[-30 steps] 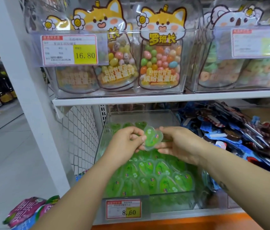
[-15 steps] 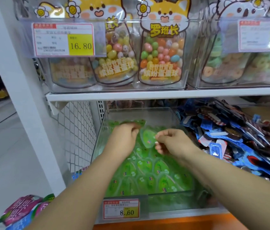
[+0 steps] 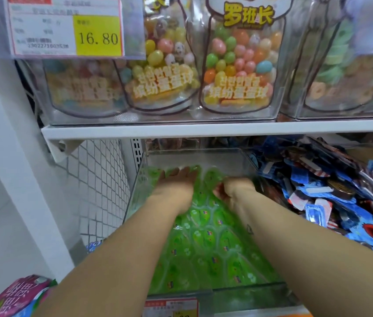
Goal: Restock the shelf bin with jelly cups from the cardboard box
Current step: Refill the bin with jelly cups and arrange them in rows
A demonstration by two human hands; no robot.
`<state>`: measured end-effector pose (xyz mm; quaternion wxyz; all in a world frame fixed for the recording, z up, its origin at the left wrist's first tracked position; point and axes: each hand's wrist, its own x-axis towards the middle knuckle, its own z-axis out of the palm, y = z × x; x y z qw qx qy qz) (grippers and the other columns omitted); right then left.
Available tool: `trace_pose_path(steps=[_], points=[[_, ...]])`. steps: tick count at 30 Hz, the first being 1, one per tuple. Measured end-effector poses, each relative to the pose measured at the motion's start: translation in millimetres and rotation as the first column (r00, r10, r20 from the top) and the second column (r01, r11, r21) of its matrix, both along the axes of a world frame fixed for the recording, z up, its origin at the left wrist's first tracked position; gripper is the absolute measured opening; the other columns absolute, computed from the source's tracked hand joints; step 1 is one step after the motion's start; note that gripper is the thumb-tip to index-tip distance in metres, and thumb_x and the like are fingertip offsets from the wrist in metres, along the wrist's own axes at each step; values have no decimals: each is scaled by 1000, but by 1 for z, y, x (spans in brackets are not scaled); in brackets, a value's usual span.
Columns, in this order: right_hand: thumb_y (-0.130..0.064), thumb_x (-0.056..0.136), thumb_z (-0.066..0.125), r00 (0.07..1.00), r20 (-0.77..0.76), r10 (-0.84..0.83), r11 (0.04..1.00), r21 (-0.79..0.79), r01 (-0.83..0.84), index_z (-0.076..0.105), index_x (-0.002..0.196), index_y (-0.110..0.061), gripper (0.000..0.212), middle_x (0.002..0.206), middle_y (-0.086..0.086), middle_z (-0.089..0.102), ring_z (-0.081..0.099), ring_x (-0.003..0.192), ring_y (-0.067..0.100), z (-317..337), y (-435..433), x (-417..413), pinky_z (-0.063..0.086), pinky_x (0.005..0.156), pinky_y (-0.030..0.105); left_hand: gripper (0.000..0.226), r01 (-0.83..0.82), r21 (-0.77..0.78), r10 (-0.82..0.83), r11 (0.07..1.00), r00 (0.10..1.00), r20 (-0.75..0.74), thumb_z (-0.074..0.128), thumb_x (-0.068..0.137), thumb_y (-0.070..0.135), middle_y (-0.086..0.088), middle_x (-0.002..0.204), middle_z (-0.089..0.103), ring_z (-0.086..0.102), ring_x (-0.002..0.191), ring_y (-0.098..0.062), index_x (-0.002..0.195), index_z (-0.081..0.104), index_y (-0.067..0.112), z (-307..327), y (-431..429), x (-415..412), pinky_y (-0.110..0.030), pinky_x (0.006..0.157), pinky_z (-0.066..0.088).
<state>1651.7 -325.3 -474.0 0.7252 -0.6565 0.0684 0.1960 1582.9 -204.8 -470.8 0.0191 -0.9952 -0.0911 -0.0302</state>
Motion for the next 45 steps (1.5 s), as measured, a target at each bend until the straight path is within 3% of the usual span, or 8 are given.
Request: trace_pose_path(steps=[17,29,31,33,35,37,40,45], points=[[8,90,48,993,43,114,980,-172,-105,41,68,-11,30,72,4,48,51,61,11,5,0,8,51,54,20,74,1,-10,-2,1000,999,-51,46,94,11,-2,160,-1,8,147,-22,152,2,22,0,-1,-3,-47,118,8],[8,93,44,990,87,107,978,-188,-90,53,89,4,11,67,14,51,52,32,10,17,-10,-21,47,36,21,75,-72,3,72,997,992,-100,45,93,10,-8,159,-9,0,147,-23,152,-3,14,2,-6,-16,-47,118,5],[1,93,47,926,288,243,863,-500,-71,58,102,7,16,75,19,59,63,53,23,20,-15,-30,52,53,29,73,-97,19,99,995,987,-124,42,93,9,-11,159,-8,-1,147,-25,151,-2,9,2,-8,-24,-49,118,4],[-9,93,46,680,433,592,511,-854,100,59,110,1,23,99,20,64,64,90,32,25,-23,-39,49,75,32,73,-119,4,119,993,985,-127,41,93,7,-12,159,-6,-1,147,-25,151,-2,7,1,-9,-31,-50,117,2],[-11,91,46,476,351,807,266,-934,237,52,122,-8,32,118,16,59,59,106,32,25,-27,-46,47,84,34,74,-129,-22,125,991,984,-126,41,92,5,-11,159,-7,-2,147,-25,151,-4,7,0,-11,-36,-50,117,0],[-10,87,49,397,238,886,125,-949,290,37,139,-14,53,140,13,39,47,121,30,20,-26,-43,42,95,37,76,-131,-39,125,991,985,-122,40,90,3,-10,159,-8,-3,147,-24,151,-5,7,2,-12,-37,-49,118,-1],[-16,88,49,376,178,909,83,-963,256,17,148,-15,68,155,7,11,21,140,26,13,-20,-36,24,111,40,77,-129,-50,122,990,986,-113,42,90,4,-9,159,-7,-2,147,-23,151,-4,7,4,-11,-32,-48,118,0],[-26,92,46,370,194,909,124,-971,206,12,150,-14,68,158,6,7,9,145,23,3,-10,-31,15,116,41,75,-123,-44,119,991,990,-80,46,89,6,-8,159,-2,4,147,-23,151,3,7,1,-8,-26,-47,118,5]])
